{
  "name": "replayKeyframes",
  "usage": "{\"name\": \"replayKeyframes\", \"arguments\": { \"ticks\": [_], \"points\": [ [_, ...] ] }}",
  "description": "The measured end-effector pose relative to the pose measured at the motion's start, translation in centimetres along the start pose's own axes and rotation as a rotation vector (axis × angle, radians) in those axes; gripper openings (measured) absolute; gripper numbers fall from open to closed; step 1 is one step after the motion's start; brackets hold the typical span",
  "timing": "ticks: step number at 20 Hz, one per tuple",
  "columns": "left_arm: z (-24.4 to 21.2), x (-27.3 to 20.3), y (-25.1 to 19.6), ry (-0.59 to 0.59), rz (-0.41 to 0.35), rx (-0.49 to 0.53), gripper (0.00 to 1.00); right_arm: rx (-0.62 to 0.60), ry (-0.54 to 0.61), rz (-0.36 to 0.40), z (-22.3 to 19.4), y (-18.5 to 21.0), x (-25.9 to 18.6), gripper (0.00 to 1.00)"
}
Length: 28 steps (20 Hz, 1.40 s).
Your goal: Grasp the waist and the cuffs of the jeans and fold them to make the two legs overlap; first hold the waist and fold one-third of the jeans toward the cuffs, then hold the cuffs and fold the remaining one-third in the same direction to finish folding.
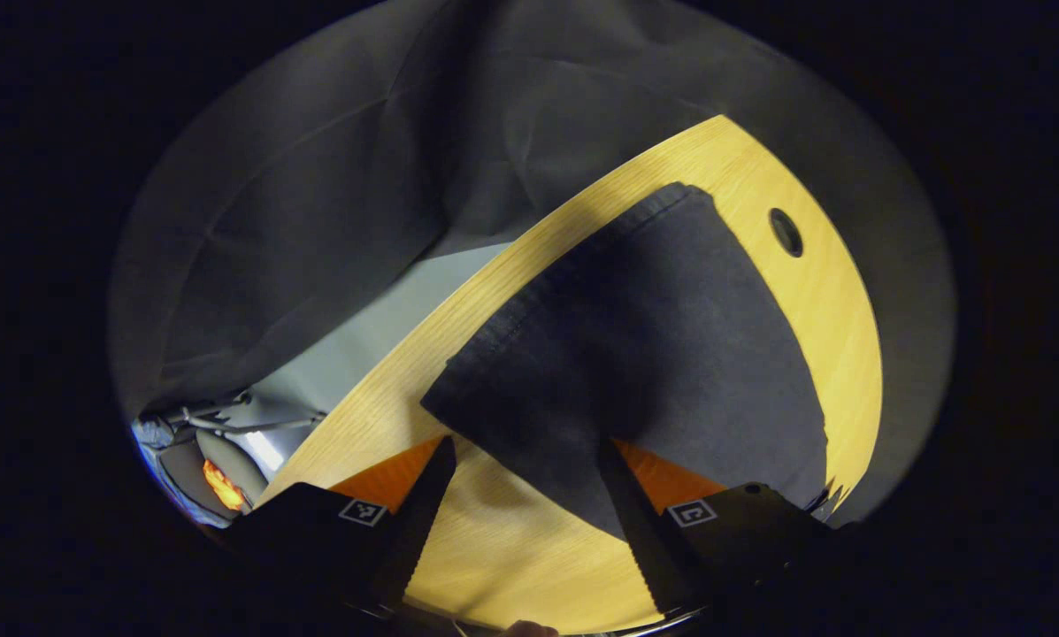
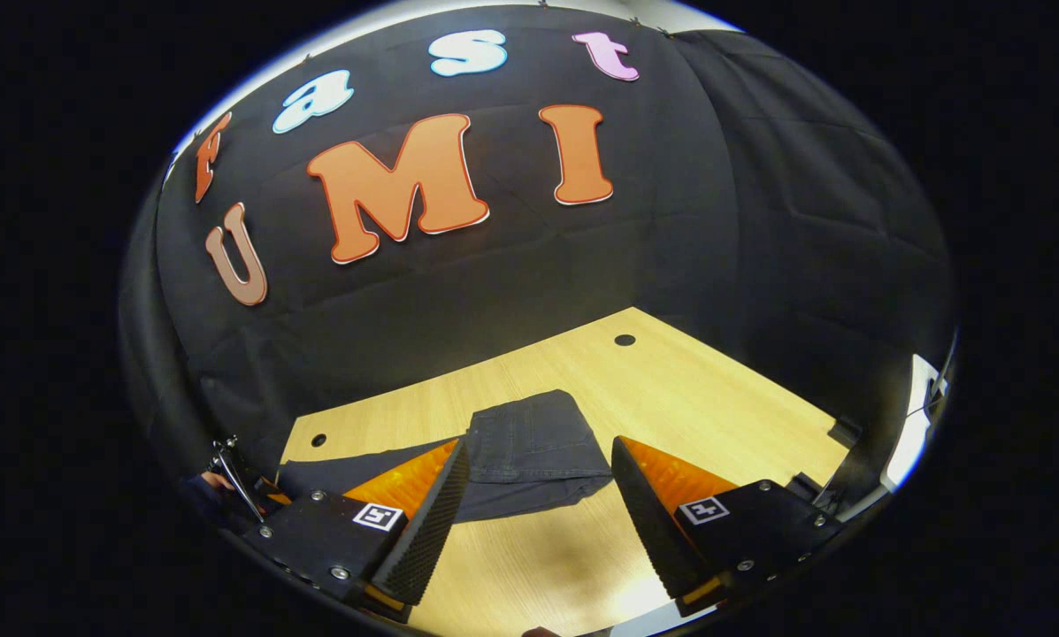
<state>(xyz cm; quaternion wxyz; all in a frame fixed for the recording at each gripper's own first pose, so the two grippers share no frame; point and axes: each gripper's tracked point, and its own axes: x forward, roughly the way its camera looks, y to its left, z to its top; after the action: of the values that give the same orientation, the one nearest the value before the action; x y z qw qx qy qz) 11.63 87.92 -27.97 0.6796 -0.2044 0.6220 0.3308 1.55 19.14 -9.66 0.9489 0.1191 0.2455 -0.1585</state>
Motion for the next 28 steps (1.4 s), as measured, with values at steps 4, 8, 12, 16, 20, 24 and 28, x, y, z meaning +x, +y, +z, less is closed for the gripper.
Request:
{"name": "replayKeyframes", "arguments": {
  "ticks": [4, 8, 12, 16, 20, 24, 28],
  "points": [
    [0.2, 0.6, -0.2, -0.006, 0.028, 0.010, 0.96, 0.018, 0.004, 0.025, 0.1, 0.3, 0.5, 0.98],
    [0.2, 0.8, -1.2, -0.040, 0.018, 0.056, 0.87, -0.004, 0.013, 0.076, -0.1, 1.6, 2.1, 0.98],
    [0.5, 1.0, -3.5, -0.127, -0.051, 0.156, 0.48, -0.011, 0.027, 0.124, -0.2, 2.5, 3.1, 0.98],
    [0.5, 0.5, -3.7, -0.170, -0.092, 0.202, 0.07, -0.033, 0.027, 0.161, -0.2, 1.4, 3.6, 0.98],
    [1.3, -1.2, -5.1, -0.268, -0.190, 0.159, 0.03, -0.045, 0.030, 0.164, 1.8, -1.0, 5.2, 0.98],
    [1.4, -4.5, -6.2, -0.369, -0.255, 0.181, 0.02, -0.051, 0.012, 0.186, 3.6, -1.8, 6.6, 0.98],
    [1.8, -7.9, -5.8, -0.438, -0.314, 0.194, 0.02, -0.058, 0.019, 0.218, 4.0, -1.5, 7.8, 0.98]
  ]
}}
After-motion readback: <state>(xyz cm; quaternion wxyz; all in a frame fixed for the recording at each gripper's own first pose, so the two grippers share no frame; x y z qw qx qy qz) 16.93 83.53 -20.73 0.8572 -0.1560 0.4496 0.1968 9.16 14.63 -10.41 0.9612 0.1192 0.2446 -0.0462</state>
